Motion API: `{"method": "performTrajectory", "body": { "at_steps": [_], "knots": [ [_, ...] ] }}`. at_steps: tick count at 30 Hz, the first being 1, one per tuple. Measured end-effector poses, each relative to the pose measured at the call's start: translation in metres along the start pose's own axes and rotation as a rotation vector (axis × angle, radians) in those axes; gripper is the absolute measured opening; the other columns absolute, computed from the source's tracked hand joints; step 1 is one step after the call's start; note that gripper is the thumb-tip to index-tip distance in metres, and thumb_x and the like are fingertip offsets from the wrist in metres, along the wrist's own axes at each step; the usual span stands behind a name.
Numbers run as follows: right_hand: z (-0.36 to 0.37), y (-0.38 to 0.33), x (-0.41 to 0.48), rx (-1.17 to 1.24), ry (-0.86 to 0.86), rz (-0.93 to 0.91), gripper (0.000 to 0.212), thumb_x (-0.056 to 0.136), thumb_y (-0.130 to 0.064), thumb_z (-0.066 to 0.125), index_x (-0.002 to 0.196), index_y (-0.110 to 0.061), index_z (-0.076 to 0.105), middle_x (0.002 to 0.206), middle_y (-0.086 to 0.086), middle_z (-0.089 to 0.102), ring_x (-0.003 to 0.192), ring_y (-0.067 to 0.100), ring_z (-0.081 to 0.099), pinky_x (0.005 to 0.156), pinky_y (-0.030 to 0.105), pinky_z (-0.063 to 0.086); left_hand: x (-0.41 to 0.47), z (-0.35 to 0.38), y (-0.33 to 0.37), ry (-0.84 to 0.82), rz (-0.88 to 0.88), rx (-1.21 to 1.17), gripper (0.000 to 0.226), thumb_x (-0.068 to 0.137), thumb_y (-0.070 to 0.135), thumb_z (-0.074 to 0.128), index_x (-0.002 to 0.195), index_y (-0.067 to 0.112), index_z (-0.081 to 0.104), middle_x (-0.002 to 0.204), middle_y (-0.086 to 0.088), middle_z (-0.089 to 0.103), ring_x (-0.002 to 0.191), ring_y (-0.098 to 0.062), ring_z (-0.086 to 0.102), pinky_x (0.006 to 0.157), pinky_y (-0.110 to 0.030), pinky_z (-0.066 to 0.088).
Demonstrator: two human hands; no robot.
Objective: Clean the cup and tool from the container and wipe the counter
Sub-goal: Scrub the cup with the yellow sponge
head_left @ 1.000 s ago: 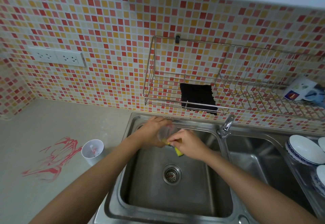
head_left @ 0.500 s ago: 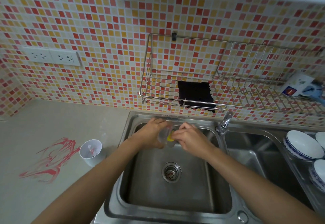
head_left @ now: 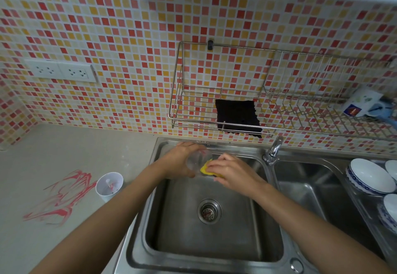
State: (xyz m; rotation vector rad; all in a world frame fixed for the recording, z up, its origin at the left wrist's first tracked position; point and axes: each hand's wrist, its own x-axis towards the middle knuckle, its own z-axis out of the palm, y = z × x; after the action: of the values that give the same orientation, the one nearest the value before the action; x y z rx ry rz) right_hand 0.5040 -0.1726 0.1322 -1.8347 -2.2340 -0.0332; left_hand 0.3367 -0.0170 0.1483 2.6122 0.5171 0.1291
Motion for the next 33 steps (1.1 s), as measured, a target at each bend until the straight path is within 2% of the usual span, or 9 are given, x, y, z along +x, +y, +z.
{"method": "performTrajectory", "body": {
  "at_steps": [4,7,13,17,19,22,24,28,33],
  "knots": [
    [0.001,-0.001,0.004,-0.114,0.143,-0.041,0.024,0.079,-0.021,0.075,0.102,-0.023,0.072,0.107,-0.011,0.068,0.088,0.017,0.055,0.079,0.028,0.051,0.001,0.006,-0.005,0.011,-0.001,-0.127,0.082,0.064,0.040,0.081,0.136,0.030,0.042,0.134,0.011,0.052,0.125,-0.011,0.048,0.106,-0.040,0.045],
    [0.000,-0.006,0.009,-0.083,0.243,-0.061,0.020,0.080,-0.017,0.074,0.100,-0.020,0.073,0.106,-0.009,0.069,0.088,0.019,0.057,0.079,0.027,0.050,-0.001,0.015,-0.003,0.094,0.004,-0.130,0.091,0.063,0.045,0.081,0.139,0.025,0.035,0.136,0.009,0.046,0.128,-0.011,0.042,0.111,-0.033,0.036],
    [-0.007,-0.015,0.018,0.070,0.183,0.058,0.022,0.086,-0.013,0.069,0.107,-0.017,0.072,0.112,-0.006,0.069,0.096,0.019,0.055,0.086,0.032,0.048,-0.006,0.016,-0.006,0.298,-0.027,-0.168,0.091,0.061,0.031,0.091,0.133,0.017,0.038,0.129,0.006,0.037,0.114,-0.001,0.040,0.100,-0.014,0.042],
    [-0.010,-0.018,0.026,0.284,-0.006,0.168,0.023,0.092,-0.014,0.061,0.112,-0.020,0.071,0.113,-0.009,0.070,0.097,0.011,0.051,0.088,0.024,0.038,-0.007,0.008,-0.009,0.237,0.012,0.027,0.084,0.062,0.061,0.072,0.134,0.025,0.044,0.136,0.008,0.047,0.127,-0.013,0.039,0.110,-0.037,0.034],
    [-0.011,-0.020,0.030,0.140,-0.025,0.129,0.024,0.088,-0.013,0.065,0.108,-0.022,0.073,0.109,-0.011,0.071,0.094,0.014,0.050,0.084,0.031,0.041,-0.007,0.009,-0.009,0.207,0.013,0.084,0.080,0.066,0.065,0.067,0.134,0.031,0.044,0.139,0.012,0.048,0.131,-0.013,0.037,0.111,-0.041,0.031],
    [-0.009,-0.020,0.029,-0.258,0.104,0.058,0.025,0.073,-0.011,0.075,0.095,-0.022,0.074,0.094,-0.011,0.070,0.089,0.020,0.053,0.071,0.034,0.043,-0.002,0.009,-0.007,0.221,0.063,0.050,0.076,0.070,0.052,0.079,0.134,0.028,0.047,0.137,0.011,0.051,0.128,-0.013,0.042,0.107,-0.036,0.039],
    [-0.004,-0.027,0.029,-0.206,0.159,0.108,0.025,0.074,-0.010,0.073,0.097,-0.022,0.074,0.094,-0.011,0.070,0.088,0.021,0.052,0.072,0.034,0.044,0.001,0.006,-0.008,0.205,0.067,0.047,0.077,0.070,0.047,0.081,0.135,0.027,0.047,0.137,0.010,0.051,0.126,-0.012,0.043,0.106,-0.034,0.041],
    [0.010,-0.030,0.029,0.191,-0.036,0.254,0.022,0.090,-0.016,0.060,0.105,-0.027,0.073,0.091,-0.011,0.071,0.085,0.012,0.038,0.080,0.036,0.045,-0.004,0.010,-0.013,0.139,0.073,0.067,0.073,0.072,0.042,0.080,0.136,0.026,0.048,0.137,0.009,0.051,0.127,-0.012,0.042,0.108,-0.029,0.037],
    [0.007,-0.028,0.028,-0.168,0.080,0.160,0.023,0.073,-0.011,0.071,0.093,-0.023,0.072,0.088,-0.011,0.068,0.085,0.021,0.049,0.071,0.036,0.045,0.001,0.009,-0.005,0.170,0.088,0.054,0.076,0.071,0.047,0.081,0.136,0.024,0.049,0.136,0.008,0.053,0.126,-0.013,0.043,0.109,-0.033,0.038]
  ]
}}
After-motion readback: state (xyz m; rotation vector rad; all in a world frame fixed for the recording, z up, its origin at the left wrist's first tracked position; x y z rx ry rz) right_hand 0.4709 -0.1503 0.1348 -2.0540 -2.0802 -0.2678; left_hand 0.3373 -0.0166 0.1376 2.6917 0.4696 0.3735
